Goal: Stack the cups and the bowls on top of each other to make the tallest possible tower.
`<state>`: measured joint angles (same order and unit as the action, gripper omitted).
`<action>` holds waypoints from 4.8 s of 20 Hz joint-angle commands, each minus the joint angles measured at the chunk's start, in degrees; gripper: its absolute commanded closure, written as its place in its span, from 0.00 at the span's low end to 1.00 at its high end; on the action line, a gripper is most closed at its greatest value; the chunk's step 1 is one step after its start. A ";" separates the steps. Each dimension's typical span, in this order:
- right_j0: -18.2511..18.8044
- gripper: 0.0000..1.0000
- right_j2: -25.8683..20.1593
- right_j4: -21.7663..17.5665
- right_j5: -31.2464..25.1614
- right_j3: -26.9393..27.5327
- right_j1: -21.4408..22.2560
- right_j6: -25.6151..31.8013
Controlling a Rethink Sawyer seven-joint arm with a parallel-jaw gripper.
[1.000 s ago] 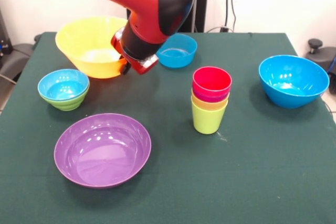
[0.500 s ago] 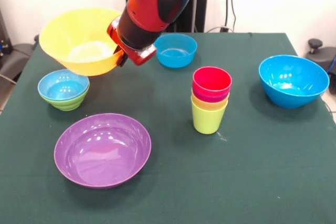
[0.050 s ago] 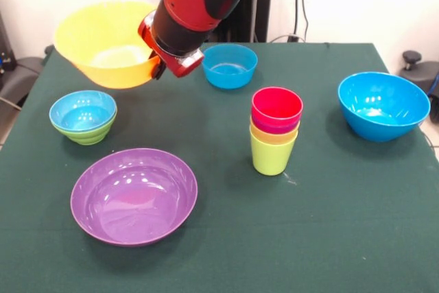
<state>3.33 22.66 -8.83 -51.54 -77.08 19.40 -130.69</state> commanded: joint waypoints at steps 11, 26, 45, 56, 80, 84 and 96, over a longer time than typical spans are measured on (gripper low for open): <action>2.49 1.00 -9.15 -1.78 -4.08 4.21 -2.74 6.84; 4.26 1.00 -12.07 -0.58 -8.68 15.00 -7.96 6.31; 3.98 1.00 -13.25 2.02 -24.87 31.30 -12.70 4.10; 4.73 1.00 -13.75 3.22 -29.18 37.77 -15.17 4.01; 6.97 1.00 -12.57 7.41 -34.47 51.88 -22.71 4.53; 6.91 1.00 -12.30 7.81 -32.61 51.23 -23.03 4.49; 6.44 1.00 -11.88 7.37 -29.04 50.00 -23.40 2.98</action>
<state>9.84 15.85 -1.43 -85.09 -25.86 -3.68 -130.69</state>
